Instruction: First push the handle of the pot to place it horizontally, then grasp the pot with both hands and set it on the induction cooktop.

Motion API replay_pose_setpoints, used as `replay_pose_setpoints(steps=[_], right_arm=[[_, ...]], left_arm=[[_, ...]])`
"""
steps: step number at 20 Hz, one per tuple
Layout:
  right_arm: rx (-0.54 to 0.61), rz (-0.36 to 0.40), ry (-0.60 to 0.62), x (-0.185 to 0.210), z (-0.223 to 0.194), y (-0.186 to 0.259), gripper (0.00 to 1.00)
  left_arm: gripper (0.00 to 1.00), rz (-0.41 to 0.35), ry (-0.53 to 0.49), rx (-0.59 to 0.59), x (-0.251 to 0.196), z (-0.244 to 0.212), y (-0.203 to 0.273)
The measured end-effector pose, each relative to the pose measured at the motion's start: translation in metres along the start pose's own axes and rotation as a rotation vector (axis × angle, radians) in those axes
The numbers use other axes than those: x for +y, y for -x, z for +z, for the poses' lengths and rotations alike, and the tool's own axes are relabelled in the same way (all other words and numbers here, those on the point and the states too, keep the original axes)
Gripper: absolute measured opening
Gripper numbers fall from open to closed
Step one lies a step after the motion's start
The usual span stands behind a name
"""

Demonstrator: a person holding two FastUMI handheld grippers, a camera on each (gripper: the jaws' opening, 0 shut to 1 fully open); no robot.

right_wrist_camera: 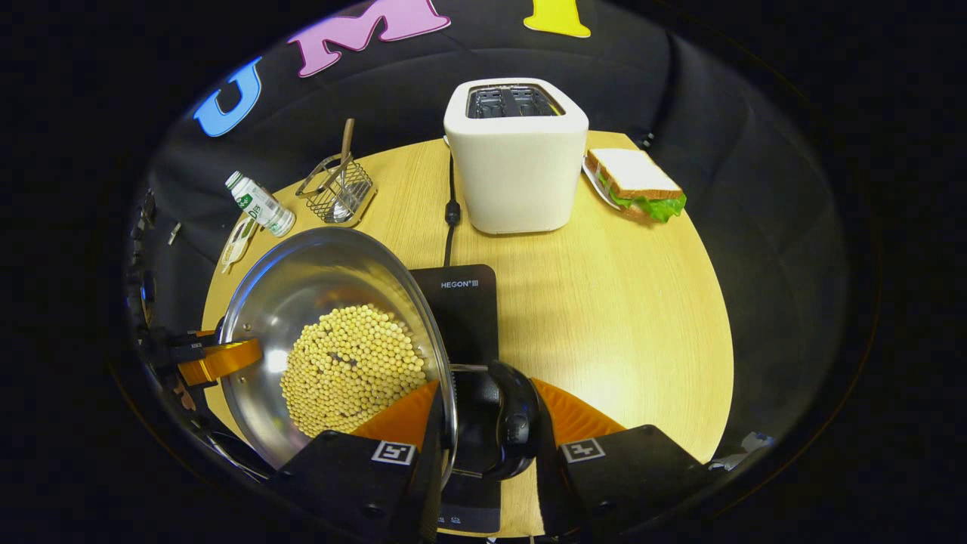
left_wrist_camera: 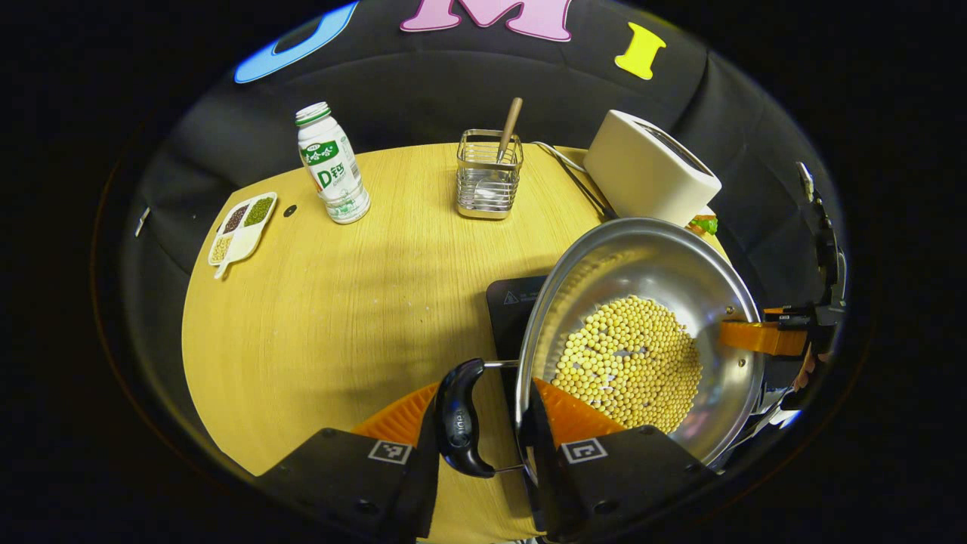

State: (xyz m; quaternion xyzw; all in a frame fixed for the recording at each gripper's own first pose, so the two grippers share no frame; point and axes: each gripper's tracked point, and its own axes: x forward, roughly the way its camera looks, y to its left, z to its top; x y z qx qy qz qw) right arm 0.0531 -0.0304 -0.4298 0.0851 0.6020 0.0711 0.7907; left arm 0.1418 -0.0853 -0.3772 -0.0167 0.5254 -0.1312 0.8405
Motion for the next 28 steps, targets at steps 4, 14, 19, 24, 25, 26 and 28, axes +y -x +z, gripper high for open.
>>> replay_pose_setpoints(steps=[4, 14, 19, 24, 25, 26, 28], right_arm=[[-0.005, 0.004, 0.001, 0.0, 0.001, 0.0, 0.55], [-0.018, 0.02, -0.011, 0.001, 0.004, 0.003, 0.63], [-0.056, 0.044, -0.038, 0.011, 0.011, 0.013, 0.99], [-0.095, 0.029, -0.043, 0.012, 0.013, 0.03, 0.99], [-0.112, 0.028, -0.05, 0.013, 0.015, 0.037, 0.99], [-0.134, 0.027, -0.054, 0.013, 0.018, 0.045, 0.99], [-0.191, 0.019, -0.055, 0.015, 0.027, 0.065, 0.99]], left_arm=[[0.61, 0.001, 0.007, 0.006, 0.0, -0.001, -0.002], [0.76, -0.016, 0.006, 0.014, -0.008, -0.003, -0.001], [0.95, 0.008, -0.029, -0.009, -0.007, 0.001, 0.008], [0.96, 0.035, -0.055, -0.034, -0.006, 0.006, 0.023], [0.95, 0.044, -0.057, -0.049, -0.006, 0.008, 0.029], [0.96, 0.053, -0.058, -0.07, -0.006, 0.01, 0.036], [0.96, 0.063, -0.052, -0.133, -0.009, 0.018, 0.055]])
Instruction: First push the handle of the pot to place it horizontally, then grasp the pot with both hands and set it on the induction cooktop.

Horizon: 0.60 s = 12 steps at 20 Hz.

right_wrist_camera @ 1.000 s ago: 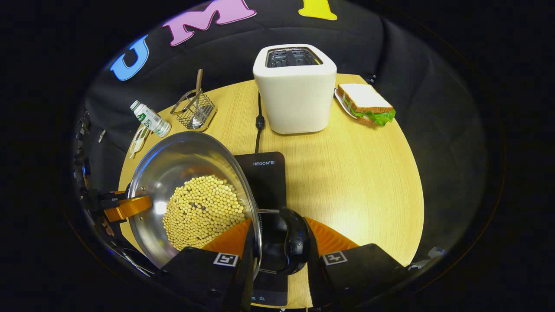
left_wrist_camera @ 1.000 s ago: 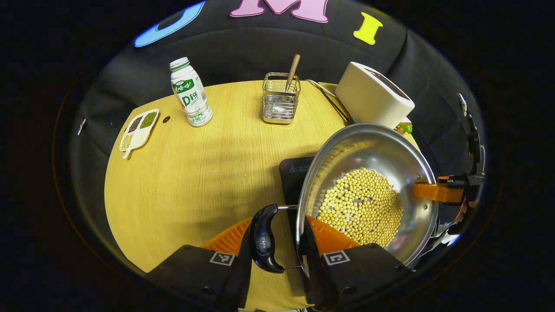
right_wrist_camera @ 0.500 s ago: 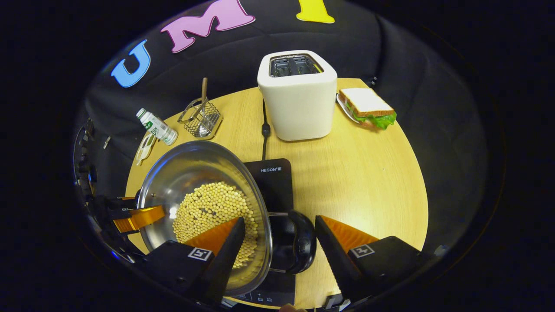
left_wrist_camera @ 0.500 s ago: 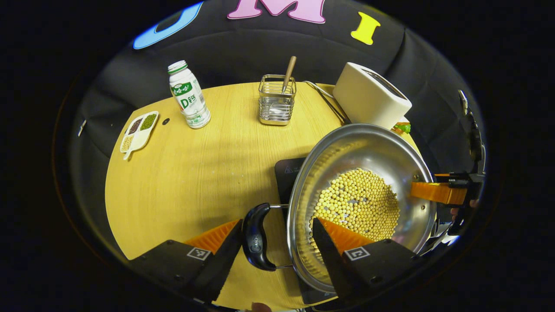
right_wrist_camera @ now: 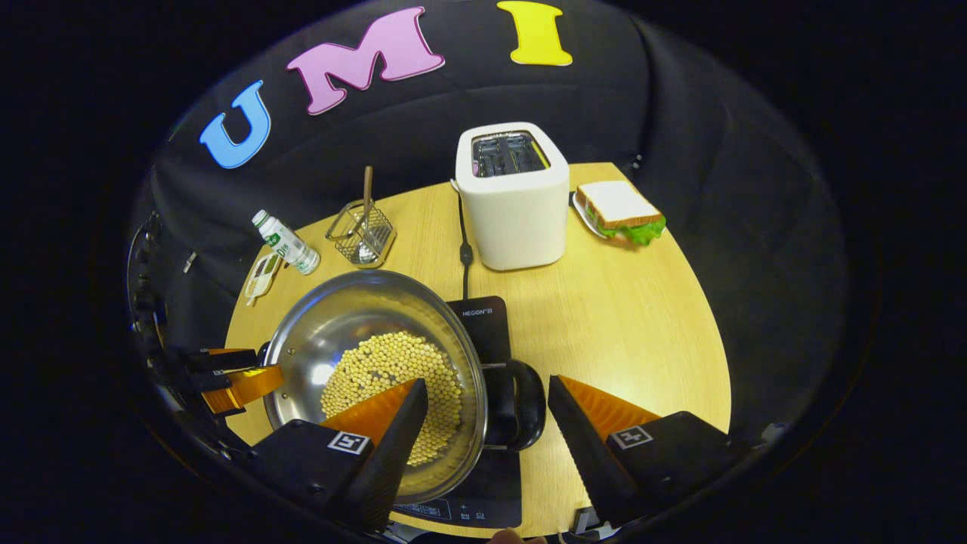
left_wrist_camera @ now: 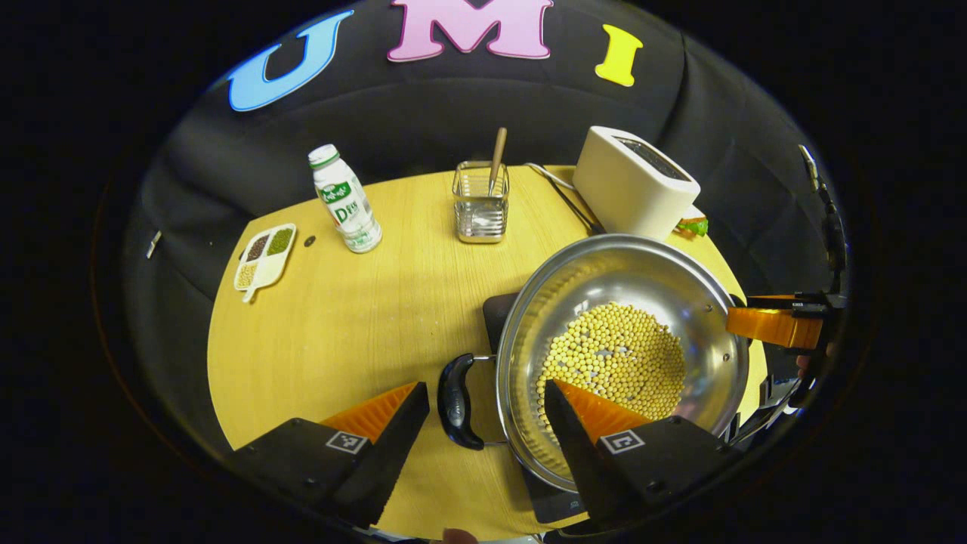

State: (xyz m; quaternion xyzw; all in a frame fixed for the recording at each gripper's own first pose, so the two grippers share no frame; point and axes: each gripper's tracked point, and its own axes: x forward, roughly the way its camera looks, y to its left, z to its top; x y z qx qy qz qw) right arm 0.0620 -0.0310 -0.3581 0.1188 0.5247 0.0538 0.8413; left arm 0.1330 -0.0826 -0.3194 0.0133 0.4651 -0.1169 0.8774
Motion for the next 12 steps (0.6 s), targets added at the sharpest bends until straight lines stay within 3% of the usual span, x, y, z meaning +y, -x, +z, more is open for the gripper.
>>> replay_pose_setpoints(steps=[7, 12], right_arm=[[-0.27, -0.014, 0.035, 0.016, 0.052, 0.085, 0.99], [-0.493, -0.01, 0.059, 0.034, 0.083, 0.16, 0.98]], left_arm=[[0.96, -0.001, 0.055, -0.28, -0.018, 0.036, 0.077], [0.95, 0.026, 0.015, -0.472, -0.017, 0.061, 0.143]])
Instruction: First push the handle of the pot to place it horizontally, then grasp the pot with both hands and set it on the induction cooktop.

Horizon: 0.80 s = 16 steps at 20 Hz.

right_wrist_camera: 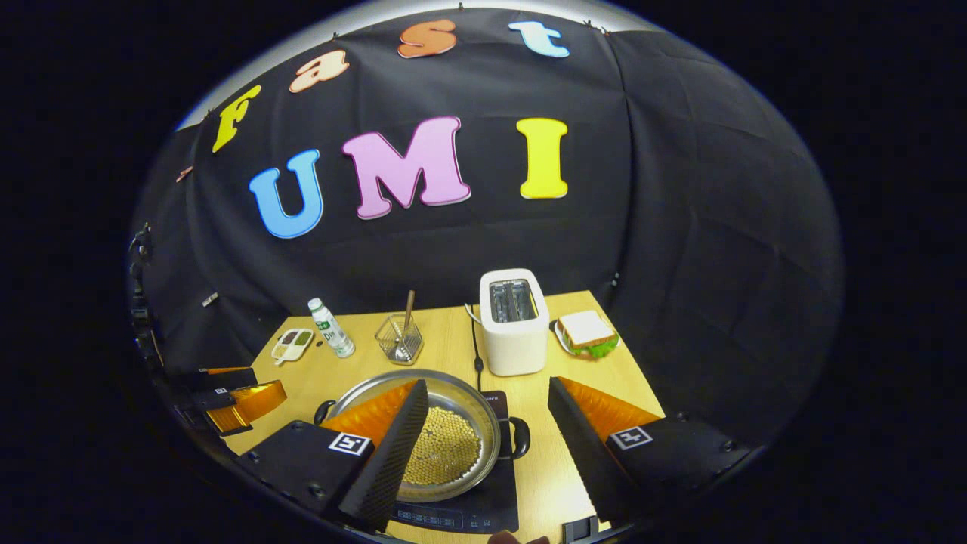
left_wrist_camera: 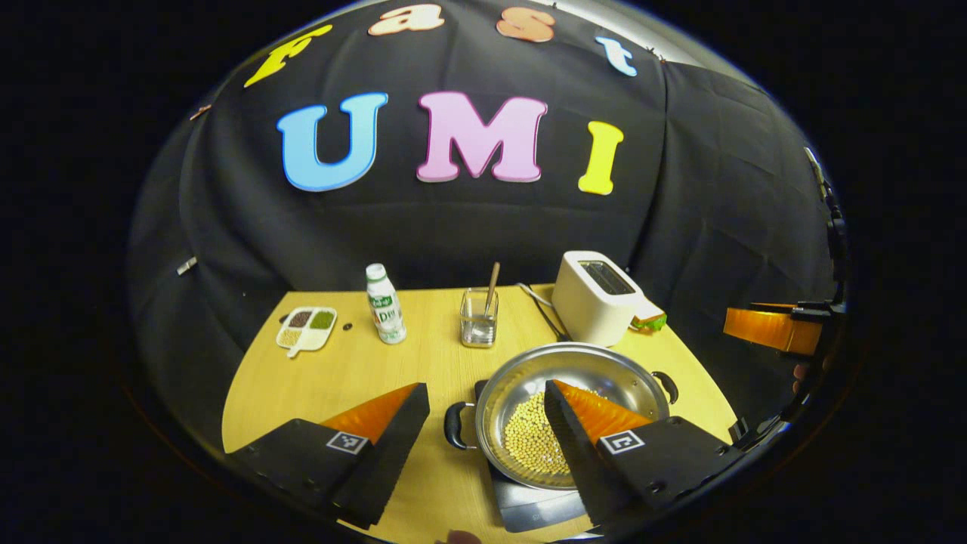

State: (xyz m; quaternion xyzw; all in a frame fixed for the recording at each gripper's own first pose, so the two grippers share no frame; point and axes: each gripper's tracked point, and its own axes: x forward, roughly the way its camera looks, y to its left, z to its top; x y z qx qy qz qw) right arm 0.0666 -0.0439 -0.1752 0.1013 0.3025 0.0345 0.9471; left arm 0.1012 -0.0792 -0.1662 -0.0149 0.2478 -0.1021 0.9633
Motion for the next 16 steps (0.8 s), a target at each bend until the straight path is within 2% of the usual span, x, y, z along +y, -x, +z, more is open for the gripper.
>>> replay_pose_setpoints(steps=[4, 10, 12, 16], right_arm=[[-0.174, -0.018, -0.011, 0.01, 0.041, 0.035, 0.99], [-0.399, -0.052, -0.015, 0.028, 0.091, 0.091, 0.98], [-0.444, -0.057, -0.007, 0.036, 0.096, 0.106, 0.98], [-0.498, -0.078, 0.038, 0.043, 0.1, 0.123, 0.98]], left_arm=[[0.95, 0.018, -0.024, -0.176, 0.008, 0.043, 0.043], [0.95, 0.053, -0.035, -0.359, 0.022, 0.085, 0.114], [0.95, 0.046, 0.012, -0.4, 0.024, 0.09, 0.131], [0.95, 0.108, 0.048, -0.424, 0.055, 0.088, 0.148]])
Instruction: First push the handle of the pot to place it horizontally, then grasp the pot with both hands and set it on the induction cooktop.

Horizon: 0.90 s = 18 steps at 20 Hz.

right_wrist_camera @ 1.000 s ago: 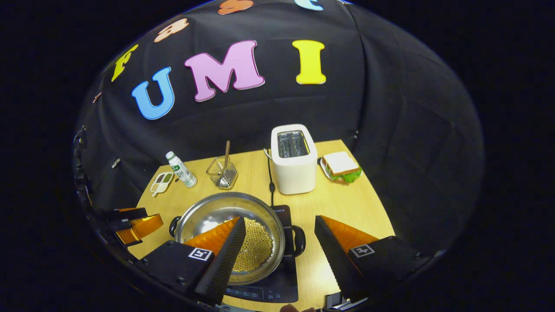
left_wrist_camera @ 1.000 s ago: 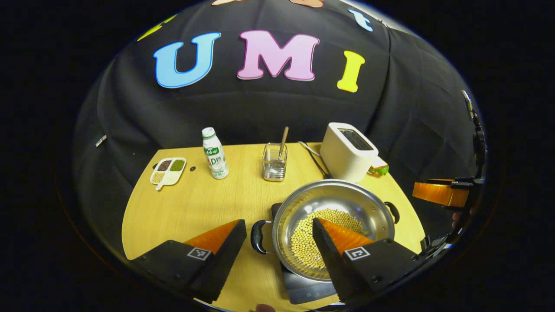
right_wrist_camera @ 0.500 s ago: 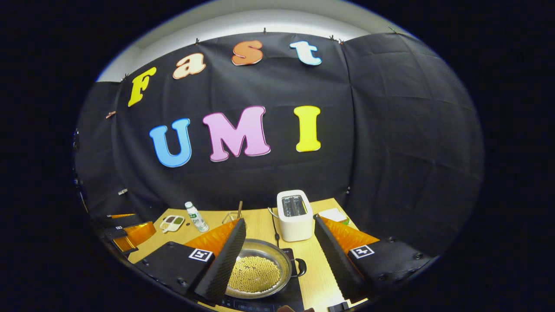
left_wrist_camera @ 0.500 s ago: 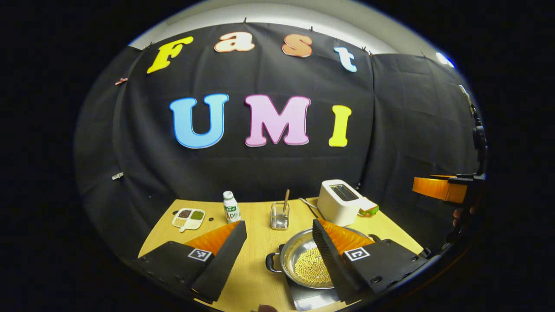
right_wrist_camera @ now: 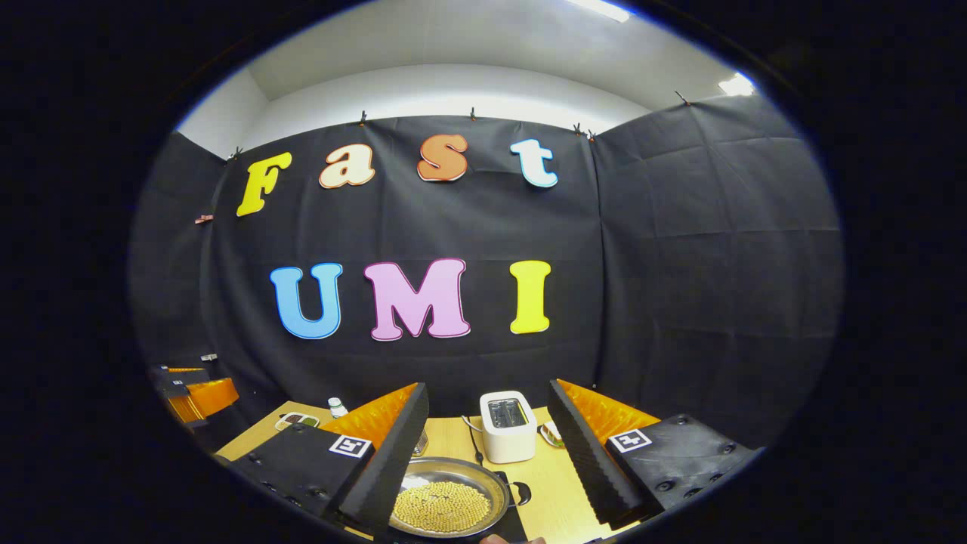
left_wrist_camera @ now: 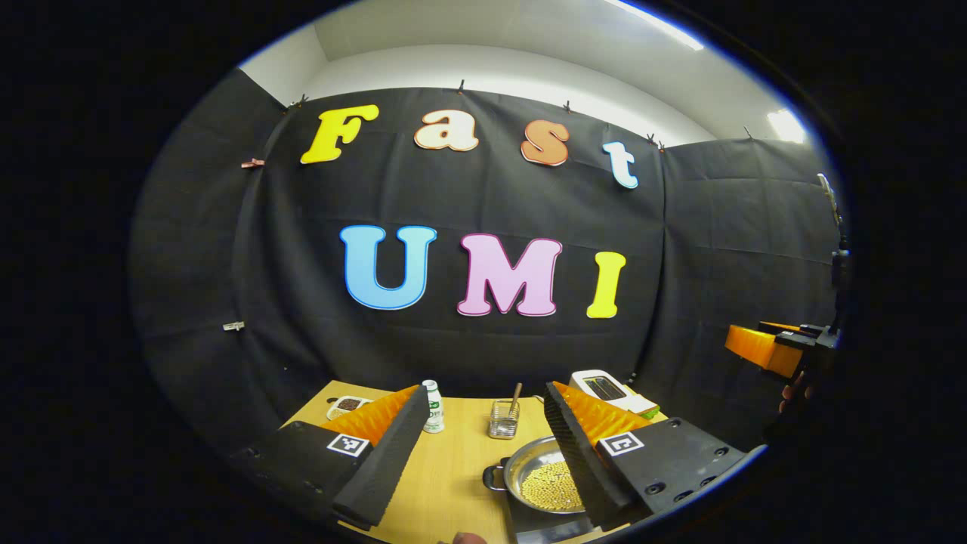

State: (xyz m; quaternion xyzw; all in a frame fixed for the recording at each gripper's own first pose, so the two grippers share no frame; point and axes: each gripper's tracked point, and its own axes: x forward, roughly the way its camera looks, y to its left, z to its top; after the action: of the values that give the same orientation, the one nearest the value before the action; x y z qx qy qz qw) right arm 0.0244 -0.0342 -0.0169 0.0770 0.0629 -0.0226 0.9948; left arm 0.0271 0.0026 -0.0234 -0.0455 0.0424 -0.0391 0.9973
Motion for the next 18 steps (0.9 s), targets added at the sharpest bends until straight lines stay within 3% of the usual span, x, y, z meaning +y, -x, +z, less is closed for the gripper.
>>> replay_pose_setpoints(steps=[7, 18], right_arm=[[0.006, 0.008, 0.01, 0.01, -0.005, 0.004, 1.0], [0.019, 0.01, 0.009, 0.009, -0.009, 0.004, 0.98]], left_arm=[[0.95, 0.048, -0.02, -0.019, 0.026, 0.003, 0.01], [0.95, 0.039, -0.063, -0.023, 0.016, 0.009, 0.016]])
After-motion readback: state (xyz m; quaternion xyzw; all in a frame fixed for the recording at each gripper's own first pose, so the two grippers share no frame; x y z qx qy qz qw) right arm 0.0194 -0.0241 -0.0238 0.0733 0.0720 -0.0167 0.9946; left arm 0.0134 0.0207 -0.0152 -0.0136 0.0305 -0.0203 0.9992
